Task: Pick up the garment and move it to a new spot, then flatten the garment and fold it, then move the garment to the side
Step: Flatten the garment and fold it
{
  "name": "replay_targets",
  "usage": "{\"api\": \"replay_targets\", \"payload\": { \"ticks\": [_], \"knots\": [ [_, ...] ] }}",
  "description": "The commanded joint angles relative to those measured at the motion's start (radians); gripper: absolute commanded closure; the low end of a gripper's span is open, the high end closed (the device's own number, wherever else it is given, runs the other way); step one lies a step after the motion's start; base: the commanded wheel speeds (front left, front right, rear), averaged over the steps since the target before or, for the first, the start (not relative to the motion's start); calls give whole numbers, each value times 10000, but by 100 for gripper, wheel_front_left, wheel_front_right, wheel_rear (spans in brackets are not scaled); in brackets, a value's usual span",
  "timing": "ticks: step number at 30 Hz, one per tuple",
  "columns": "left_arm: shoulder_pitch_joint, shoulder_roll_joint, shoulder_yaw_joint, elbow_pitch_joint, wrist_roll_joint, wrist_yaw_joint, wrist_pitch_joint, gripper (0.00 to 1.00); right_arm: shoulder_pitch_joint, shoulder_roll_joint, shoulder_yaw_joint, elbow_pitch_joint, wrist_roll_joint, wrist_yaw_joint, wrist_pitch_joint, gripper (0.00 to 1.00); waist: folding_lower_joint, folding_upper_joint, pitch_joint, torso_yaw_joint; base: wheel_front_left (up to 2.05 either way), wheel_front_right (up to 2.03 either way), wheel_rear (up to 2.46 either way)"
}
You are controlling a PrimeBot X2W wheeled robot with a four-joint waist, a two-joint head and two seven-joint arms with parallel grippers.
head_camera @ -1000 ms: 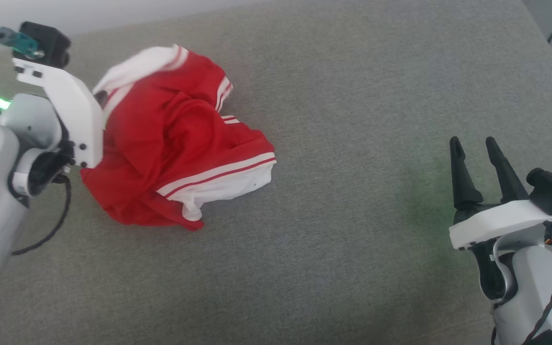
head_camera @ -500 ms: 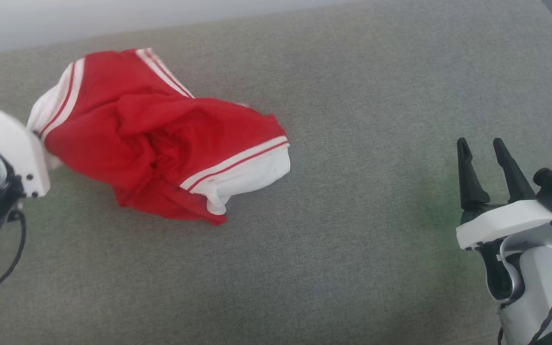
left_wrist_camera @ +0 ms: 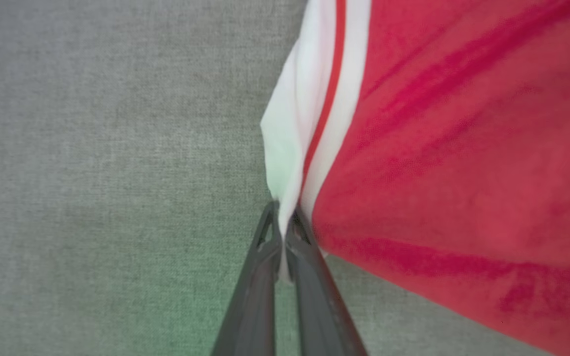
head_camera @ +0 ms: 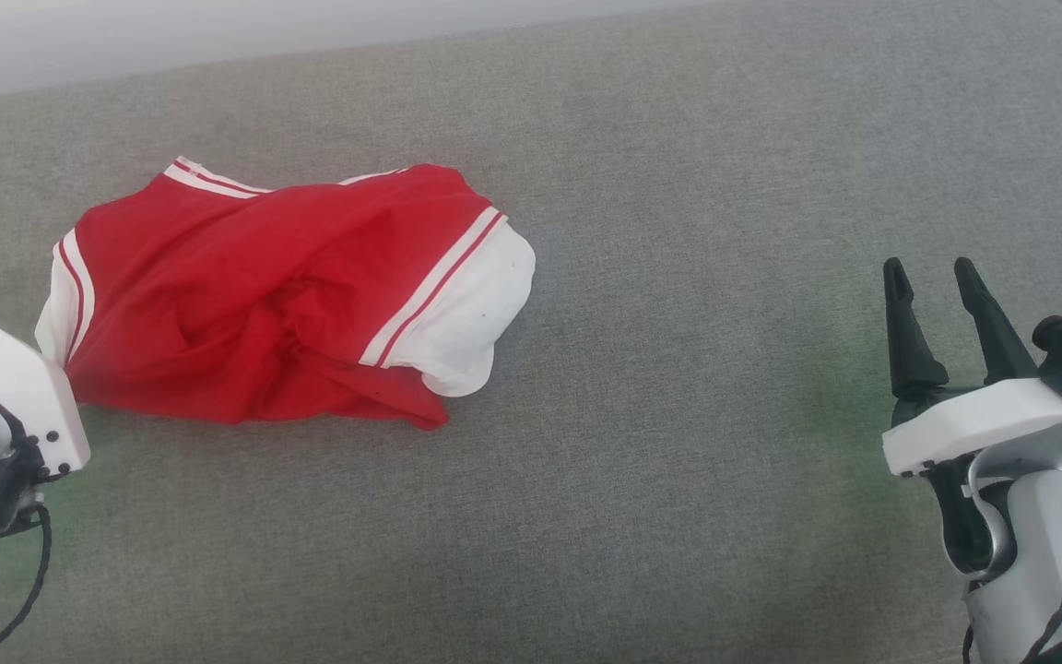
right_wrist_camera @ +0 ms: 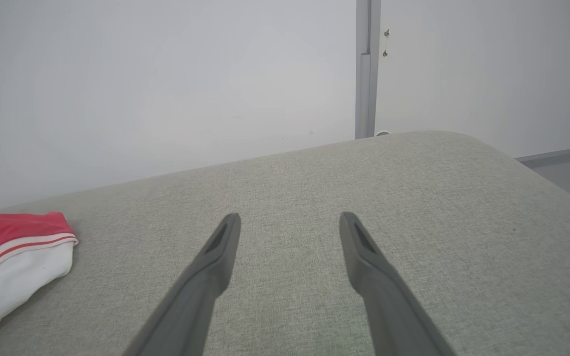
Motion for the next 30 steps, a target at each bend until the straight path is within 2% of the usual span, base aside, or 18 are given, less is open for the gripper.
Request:
{"api": "replay_targets", "payload": {
  "ticks": [1, 5, 6, 7, 8, 9, 14, 18, 25, 30],
  "knots": [
    [384, -123, -75, 210, -101, 45, 116, 100, 105, -20, -40, -81, -48, 5, 49, 0, 0, 0, -4, 8, 0, 0, 0],
    [508, -306, -55, 355, -230, -128, -81, 100, 169, -27, -49, -110, -137, 5, 141, 0, 0, 0, -121, 69, 0, 0, 0],
    [472, -309, -55, 355, -208, -184, -172, 72, 194, -40, -52, -107, -155, 5, 160, 0, 0, 0, -177, 103, 0, 0, 0],
    [420, -304, -40, 345, -160, -205, -303, 9, 211, -56, -47, -117, -154, 5, 198, 0, 0, 0, -243, 146, 0, 0, 0],
    [420, -304, -40, 345, -160, -205, -303, 9, 211, -56, -47, -117, -154, 5, 198, 0, 0, 0, -243, 146, 0, 0, 0],
    [365, -307, -3, 336, -172, -225, -372, 0, 222, -75, -32, -129, -141, 5, 247, 0, 0, 0, -313, 192, 0, 0, 0],
    [246, -331, 131, 40, -202, -401, -845, 0, 438, -155, 87, -196, -102, 5, 445, 0, 0, 0, -747, 539, 0, 0, 0],
    [352, -337, 198, -451, -21, -598, -1622, 0, 554, -287, 183, -290, -42, 5, 645, 0, 0, 0, -1083, 952, 0, 0, 0],
    [831, -386, 354, -1415, 421, -850, -3411, 0, 423, -463, 422, -333, 187, 5, 1126, 0, 0, 0, -1444, 1803, 0, 0, 0],
    [1467, -549, 617, -1977, 535, -773, -4907, 0, 188, -458, 665, -359, 251, 5, 1528, 0, 0, 0, -1550, 2458, 0, 0, 0]
  ]
}}
